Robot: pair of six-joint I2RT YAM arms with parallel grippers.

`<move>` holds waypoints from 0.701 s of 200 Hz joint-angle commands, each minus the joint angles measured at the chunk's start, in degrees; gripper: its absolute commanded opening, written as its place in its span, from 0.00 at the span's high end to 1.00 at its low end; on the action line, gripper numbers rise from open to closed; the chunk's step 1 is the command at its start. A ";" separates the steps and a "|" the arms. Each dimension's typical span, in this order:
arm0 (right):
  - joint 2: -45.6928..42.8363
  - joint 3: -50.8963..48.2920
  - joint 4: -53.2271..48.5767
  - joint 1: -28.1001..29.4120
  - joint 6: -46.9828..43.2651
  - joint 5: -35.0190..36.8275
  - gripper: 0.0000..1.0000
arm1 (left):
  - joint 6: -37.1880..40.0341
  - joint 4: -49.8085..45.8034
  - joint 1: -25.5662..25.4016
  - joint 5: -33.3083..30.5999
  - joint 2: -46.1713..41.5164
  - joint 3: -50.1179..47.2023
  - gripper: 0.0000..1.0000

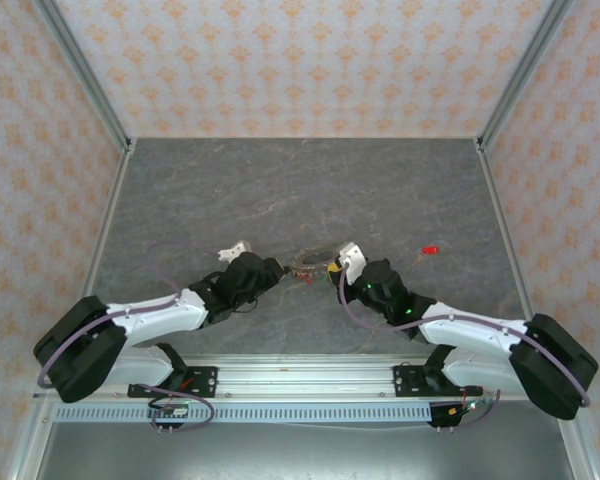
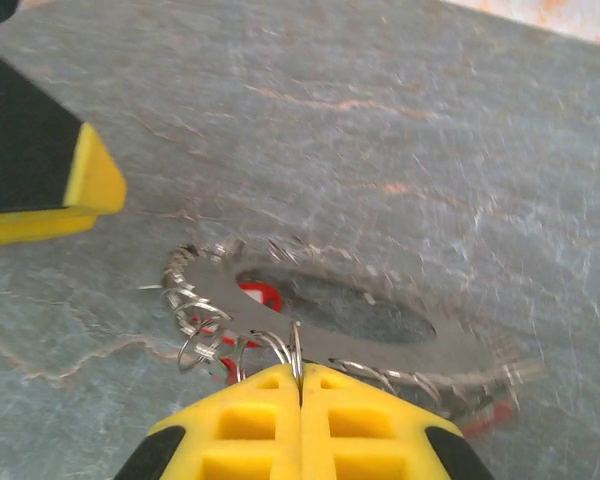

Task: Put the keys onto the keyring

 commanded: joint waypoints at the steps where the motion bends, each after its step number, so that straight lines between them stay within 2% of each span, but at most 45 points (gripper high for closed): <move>1: -3.07 3.22 -5.51 -0.96 -4.90 -6.65 1.00 | 11.18 -5.21 -1.41 -4.52 -4.73 2.94 0.48; 23: -3.40 4.24 -7.69 -2.17 -5.66 -8.71 1.00 | 25.11 -9.04 -2.73 -4.79 -7.09 8.11 0.45; 49: -5.22 3.77 -4.42 -3.56 -3.94 -10.65 1.00 | 34.91 -8.25 -2.78 -2.03 -8.11 9.86 0.45; 81: -5.92 4.35 -2.43 -4.19 -5.49 -10.97 1.00 | 40.40 2.94 -2.85 1.60 -9.77 5.33 0.43; 116: -6.22 5.32 -1.53 -5.89 -7.10 -17.18 1.00 | 48.13 -0.26 -2.82 2.27 -8.71 8.06 0.44; 140: -4.15 8.38 -8.82 -5.53 -13.93 -18.16 1.00 | 49.46 -3.32 -2.86 0.67 -5.77 10.81 0.46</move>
